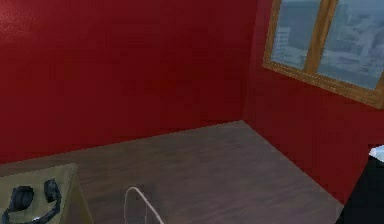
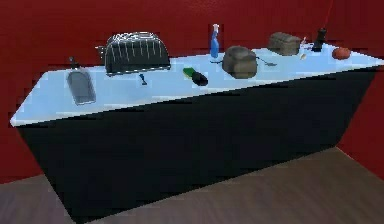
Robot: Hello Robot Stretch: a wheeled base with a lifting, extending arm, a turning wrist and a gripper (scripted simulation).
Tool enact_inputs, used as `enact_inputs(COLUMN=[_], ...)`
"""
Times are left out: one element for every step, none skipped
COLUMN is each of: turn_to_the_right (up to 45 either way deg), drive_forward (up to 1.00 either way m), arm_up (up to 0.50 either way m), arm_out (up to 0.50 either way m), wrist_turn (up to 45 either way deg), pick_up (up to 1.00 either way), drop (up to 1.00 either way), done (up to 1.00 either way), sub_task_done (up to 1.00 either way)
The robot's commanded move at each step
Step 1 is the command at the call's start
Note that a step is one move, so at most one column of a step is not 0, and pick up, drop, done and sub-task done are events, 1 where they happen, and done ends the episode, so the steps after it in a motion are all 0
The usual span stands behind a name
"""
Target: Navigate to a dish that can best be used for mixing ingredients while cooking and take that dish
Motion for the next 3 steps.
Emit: enact_inputs(turn_to_the_right=[-45.0,45.0,45.0], drive_forward=[0.00,0.00,0.00], arm_up=[0.00,0.00,0.00], arm_out=[0.00,0.00,0.00], wrist_turn=[0.0,0.0,0.0], pick_up=[0.00,0.00,0.00], drop=[0.00,0.00,0.00], done=[0.00,0.00,0.00], sub_task_done=[0.00,0.00,0.00])
